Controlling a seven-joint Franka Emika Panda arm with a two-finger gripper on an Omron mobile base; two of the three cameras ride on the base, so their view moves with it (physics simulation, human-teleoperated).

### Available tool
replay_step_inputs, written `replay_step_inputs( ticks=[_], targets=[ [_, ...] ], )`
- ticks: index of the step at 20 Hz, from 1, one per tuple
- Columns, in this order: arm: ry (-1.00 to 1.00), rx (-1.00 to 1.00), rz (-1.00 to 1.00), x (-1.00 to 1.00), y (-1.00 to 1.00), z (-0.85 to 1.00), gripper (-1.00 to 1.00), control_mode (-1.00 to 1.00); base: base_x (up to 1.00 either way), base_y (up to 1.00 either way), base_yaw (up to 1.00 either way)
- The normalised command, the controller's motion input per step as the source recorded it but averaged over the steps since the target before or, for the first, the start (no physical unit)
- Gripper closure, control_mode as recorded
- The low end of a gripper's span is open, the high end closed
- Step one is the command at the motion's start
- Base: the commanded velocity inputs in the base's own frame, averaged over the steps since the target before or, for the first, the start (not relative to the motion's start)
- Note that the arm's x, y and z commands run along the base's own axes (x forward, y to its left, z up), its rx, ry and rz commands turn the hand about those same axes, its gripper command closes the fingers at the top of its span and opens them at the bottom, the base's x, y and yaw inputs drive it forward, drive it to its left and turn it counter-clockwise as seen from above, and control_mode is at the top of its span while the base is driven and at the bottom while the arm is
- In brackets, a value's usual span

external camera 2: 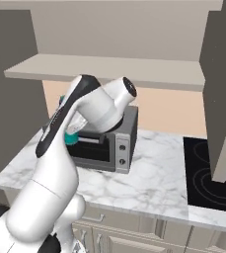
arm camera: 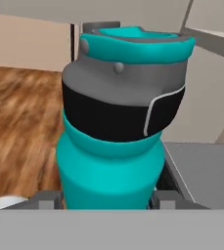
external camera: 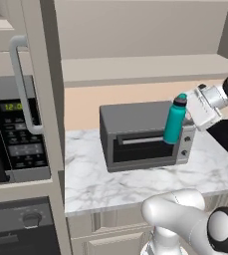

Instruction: Pick the bottled water, bottled drink, water bottle from the counter and place them in the open cabinet.

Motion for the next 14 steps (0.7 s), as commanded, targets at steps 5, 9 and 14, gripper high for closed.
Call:
replay_step_inputs(
  ticks=[5, 9, 14],
  targets=[
    [0.00, -0.02, -0.17, -0.07, 0.00, 0.38, 1.00, -1.00, 0.00, 0.00, 0.00],
    [0.00, 0.00, -0.17, 0.00, -0.01, 0.53, 1.00, -1.00, 0.00, 0.00, 0.00],
    [0.00, 0.00, -0.15, 0.00, -0.01, 0.58, 1.00, -1.00, 0.00, 0.00, 0.00]
  ],
)
